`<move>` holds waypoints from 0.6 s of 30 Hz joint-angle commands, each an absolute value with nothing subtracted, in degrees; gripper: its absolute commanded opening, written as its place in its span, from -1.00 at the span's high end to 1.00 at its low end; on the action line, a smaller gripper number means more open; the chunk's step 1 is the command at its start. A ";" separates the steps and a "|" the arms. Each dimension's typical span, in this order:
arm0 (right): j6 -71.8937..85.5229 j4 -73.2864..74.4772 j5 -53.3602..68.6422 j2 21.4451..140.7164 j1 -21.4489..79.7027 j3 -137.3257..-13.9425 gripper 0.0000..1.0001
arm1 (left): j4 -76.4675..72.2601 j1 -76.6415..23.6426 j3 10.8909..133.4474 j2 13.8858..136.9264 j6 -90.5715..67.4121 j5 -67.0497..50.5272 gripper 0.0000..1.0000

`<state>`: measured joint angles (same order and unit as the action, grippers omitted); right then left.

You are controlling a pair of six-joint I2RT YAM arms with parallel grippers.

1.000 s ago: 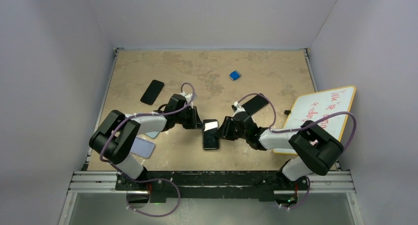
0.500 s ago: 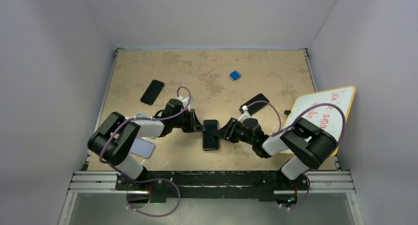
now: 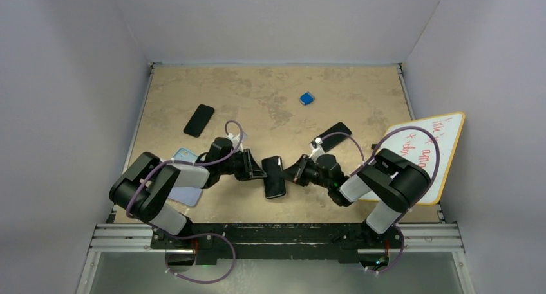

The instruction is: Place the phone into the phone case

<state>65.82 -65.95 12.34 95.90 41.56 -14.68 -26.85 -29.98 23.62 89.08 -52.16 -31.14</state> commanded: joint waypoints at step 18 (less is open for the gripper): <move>60.09 -63.24 26.23 66.15 38.88 -21.84 1.00 | -14.72 -17.49 35.51 57.89 -47.97 -51.89 -0.59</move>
